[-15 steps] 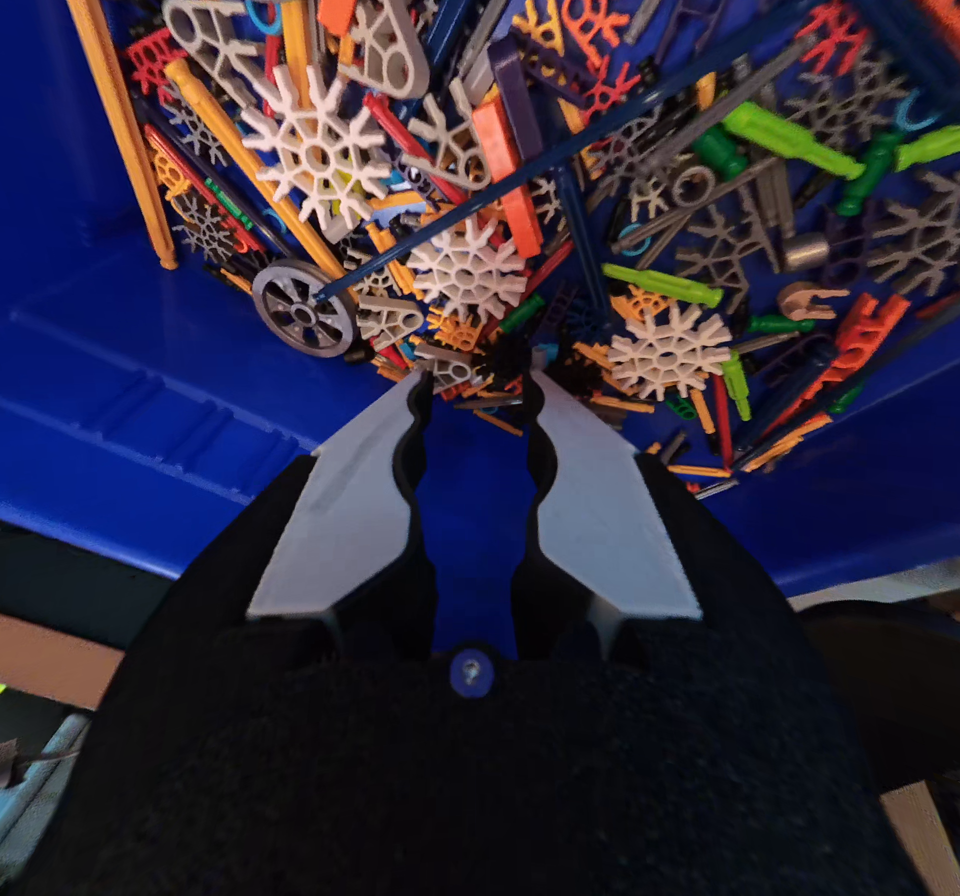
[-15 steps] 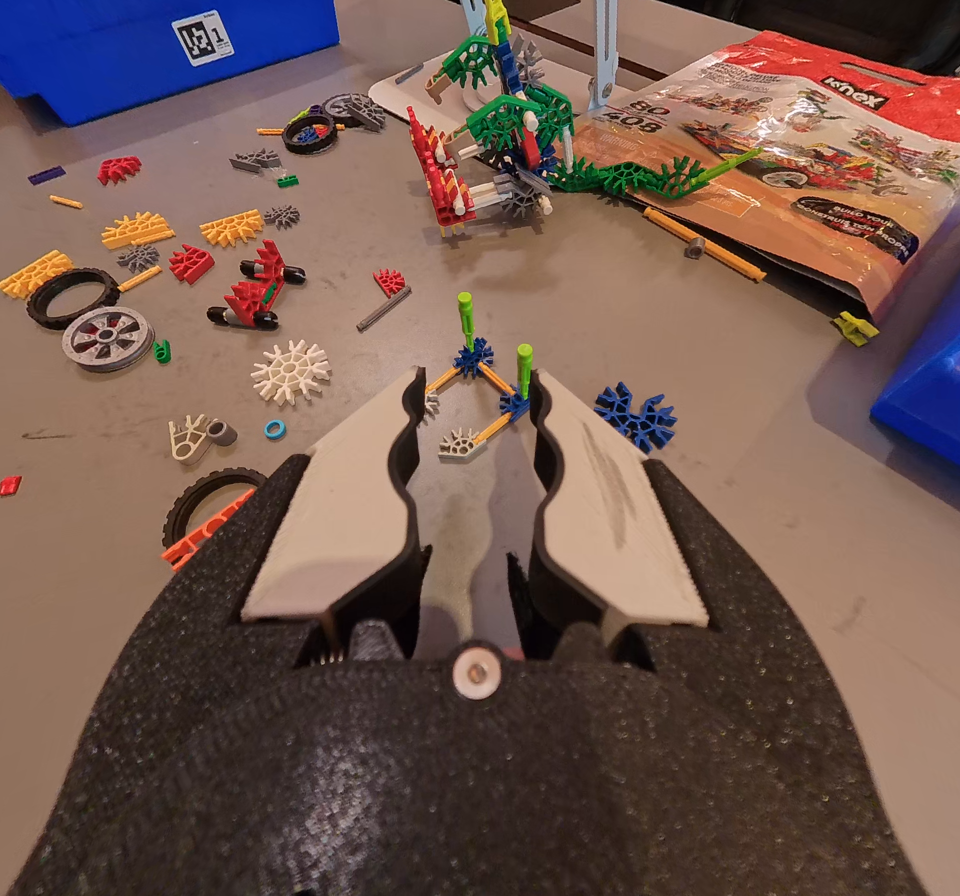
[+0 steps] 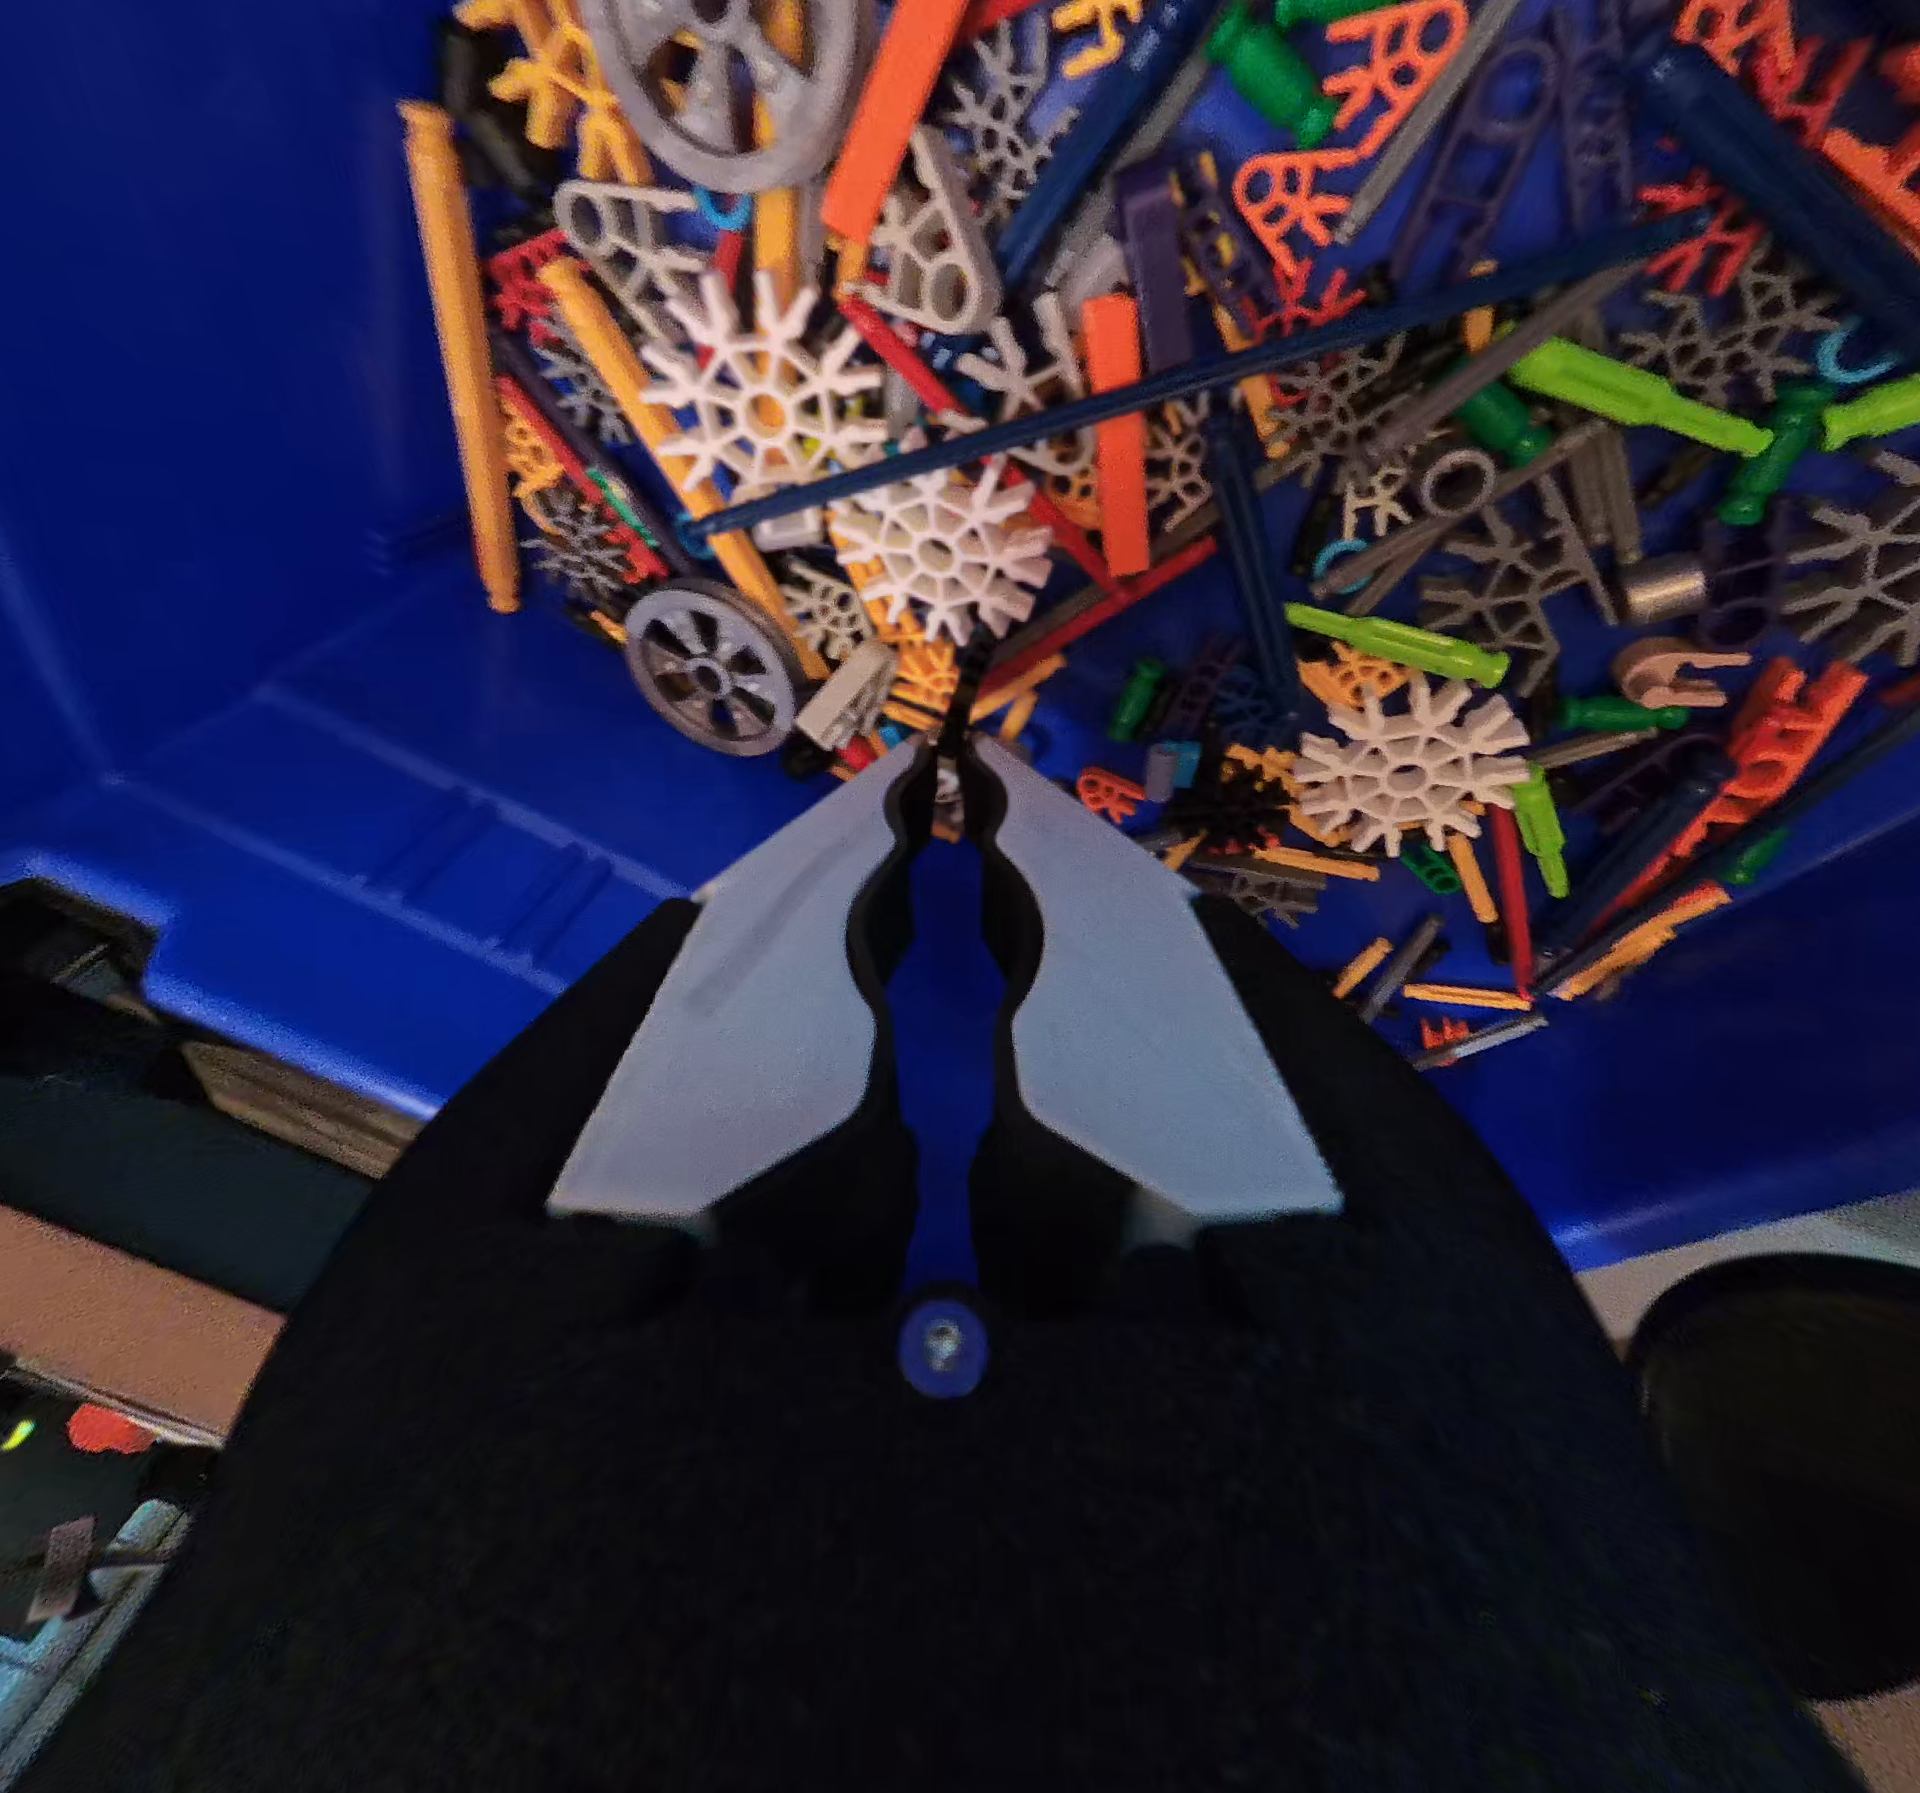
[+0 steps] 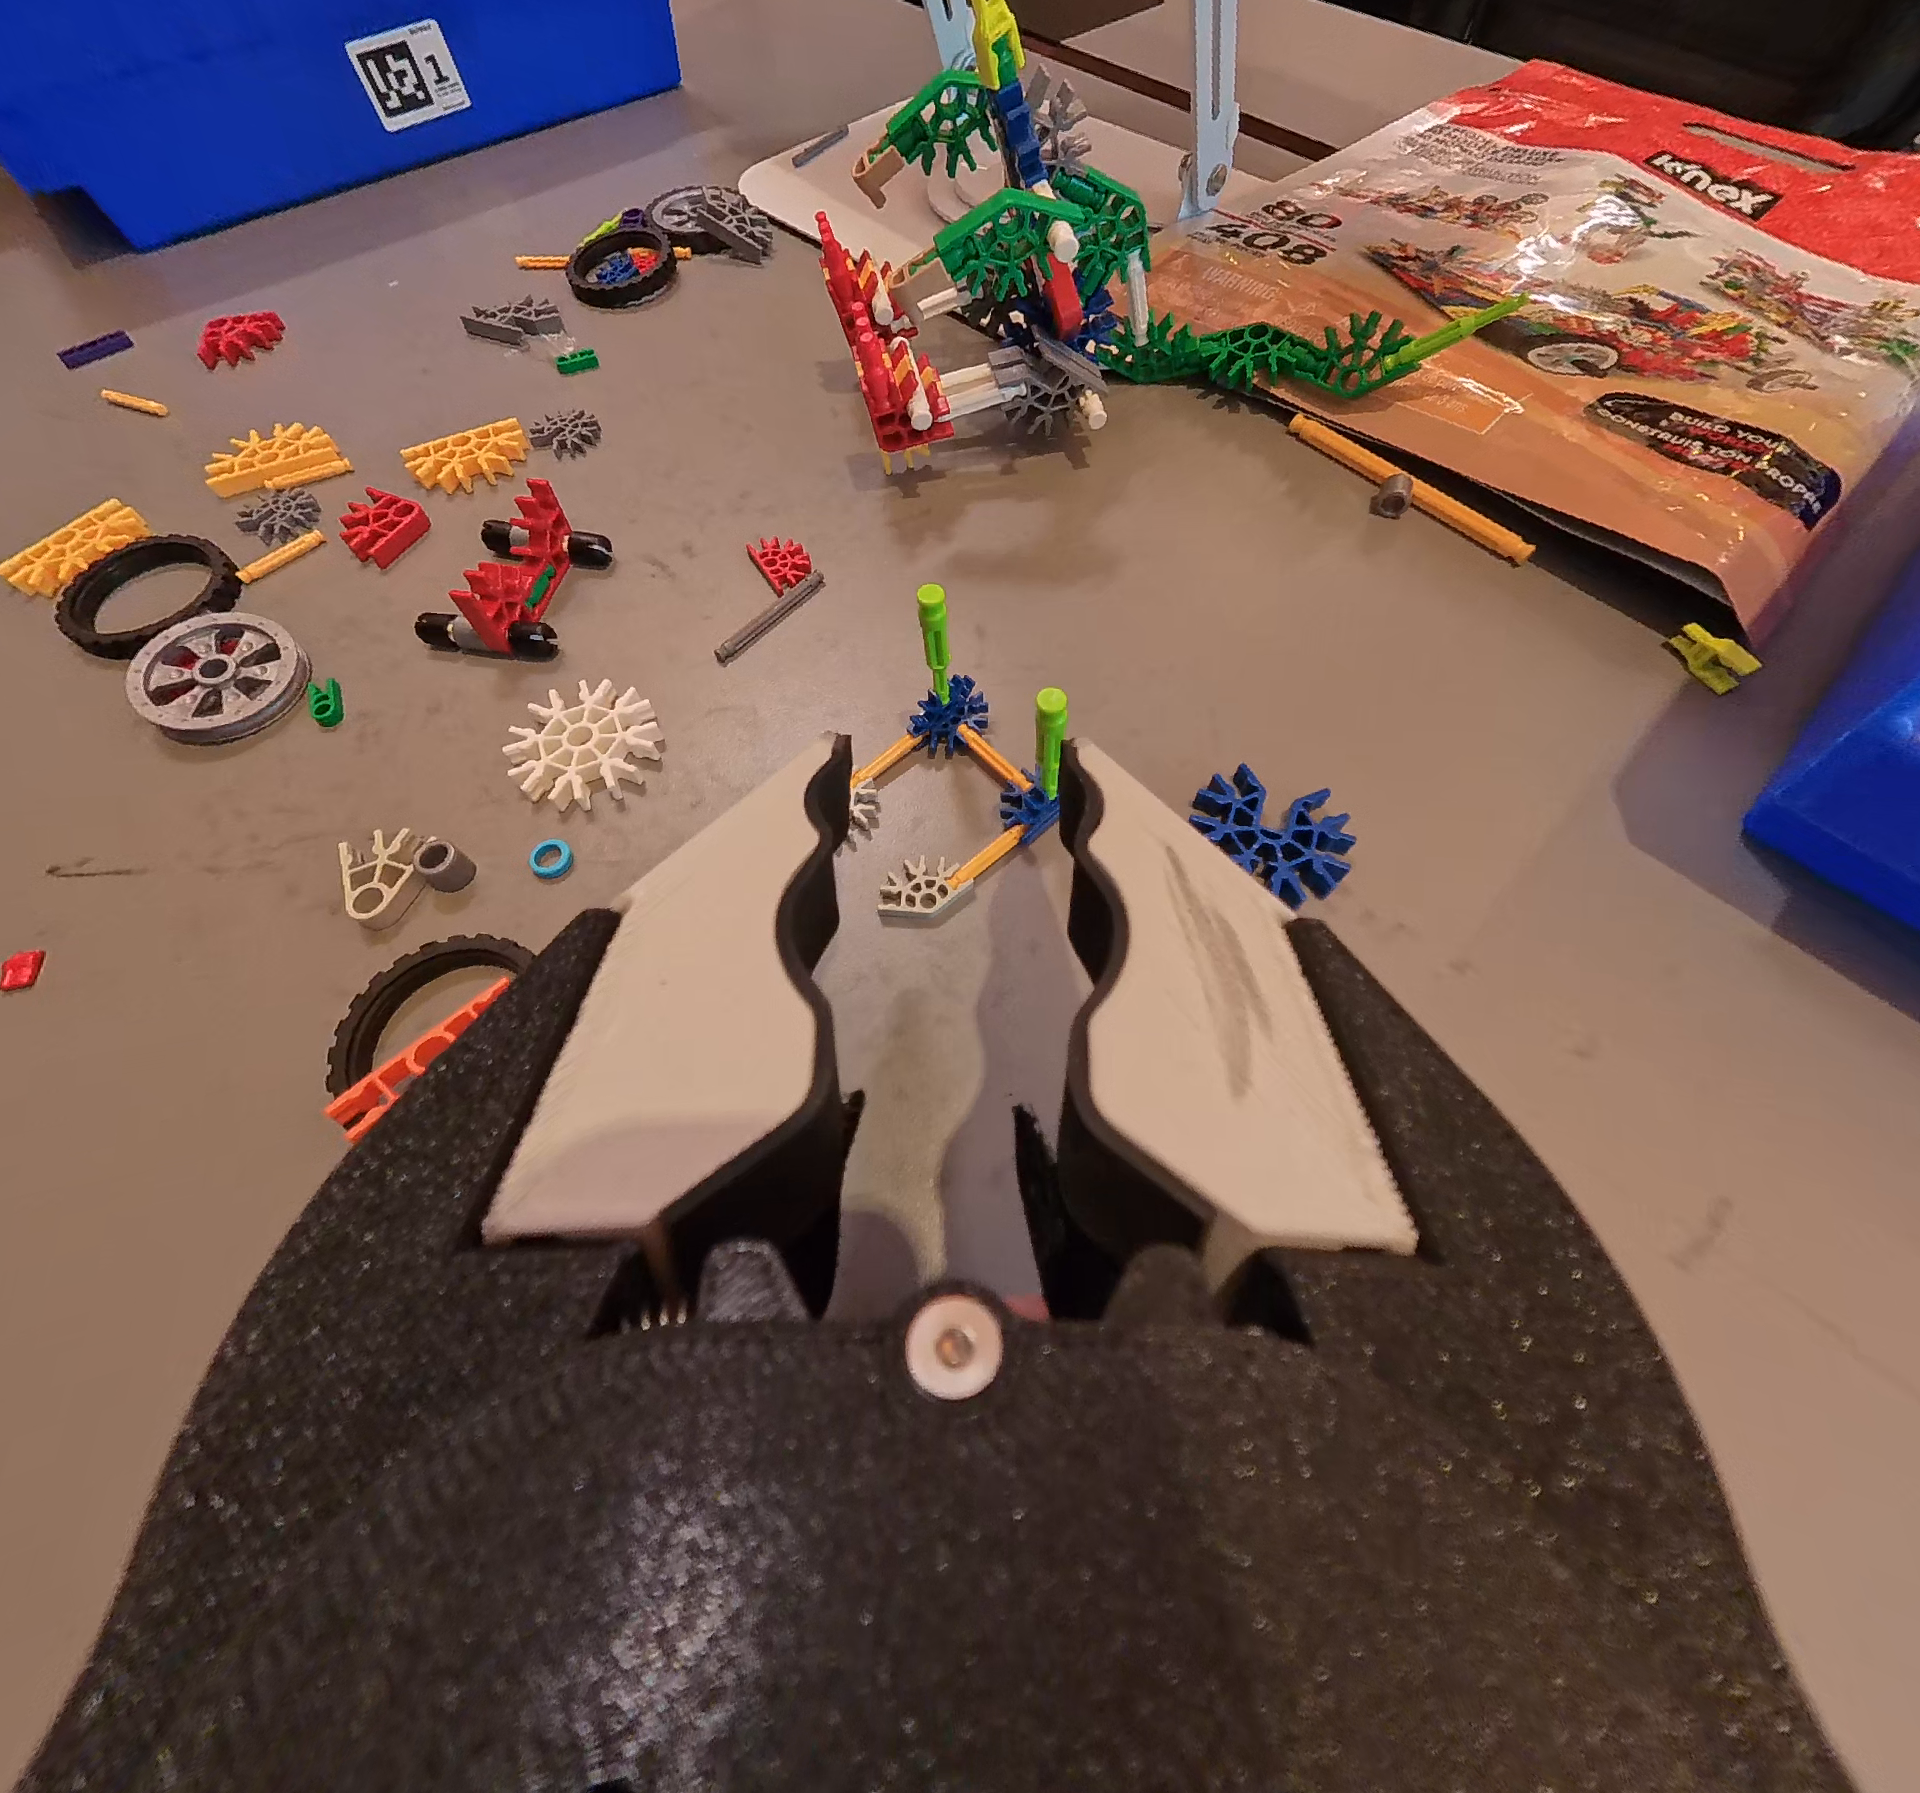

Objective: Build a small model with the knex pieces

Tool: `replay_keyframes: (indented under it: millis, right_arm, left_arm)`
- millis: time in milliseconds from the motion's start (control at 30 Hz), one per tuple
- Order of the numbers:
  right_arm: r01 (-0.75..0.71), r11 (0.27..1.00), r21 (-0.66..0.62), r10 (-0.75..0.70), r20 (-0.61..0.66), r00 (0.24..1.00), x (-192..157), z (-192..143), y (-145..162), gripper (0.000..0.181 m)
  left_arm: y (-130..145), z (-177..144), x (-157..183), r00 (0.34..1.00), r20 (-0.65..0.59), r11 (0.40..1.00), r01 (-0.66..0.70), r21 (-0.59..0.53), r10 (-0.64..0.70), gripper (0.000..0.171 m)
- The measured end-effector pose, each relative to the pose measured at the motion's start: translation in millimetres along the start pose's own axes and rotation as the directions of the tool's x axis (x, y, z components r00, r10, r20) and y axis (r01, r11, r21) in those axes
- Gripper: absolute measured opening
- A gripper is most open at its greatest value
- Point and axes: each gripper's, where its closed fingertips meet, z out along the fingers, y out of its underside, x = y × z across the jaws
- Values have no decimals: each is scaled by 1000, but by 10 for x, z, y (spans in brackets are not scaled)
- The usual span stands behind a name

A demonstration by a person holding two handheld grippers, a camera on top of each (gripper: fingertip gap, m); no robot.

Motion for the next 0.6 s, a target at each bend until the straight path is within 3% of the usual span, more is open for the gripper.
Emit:
replay_keyframes:
  millis: [167, 500, 600]
  right_arm:
    - [-3, 1000, 2, 3, 0, 1000, 2, -2, -2, 39]
    - [0, 1000, 1, 0, 0, 1000, 0, 0, -1, 39]
    - [1, 1000, -1, -1, 0, 1000, -1, 1, 0, 39]
  left_arm:
    - [-100, -148, -147, 997, 73, 996, 25, 91, -32, 3]
    - [203, -122, 15, 999, 15, 999, 30, -31, -30, 20]
    - [195, -124, 49, 999, 9, 999, 34, -16, -34, 20]
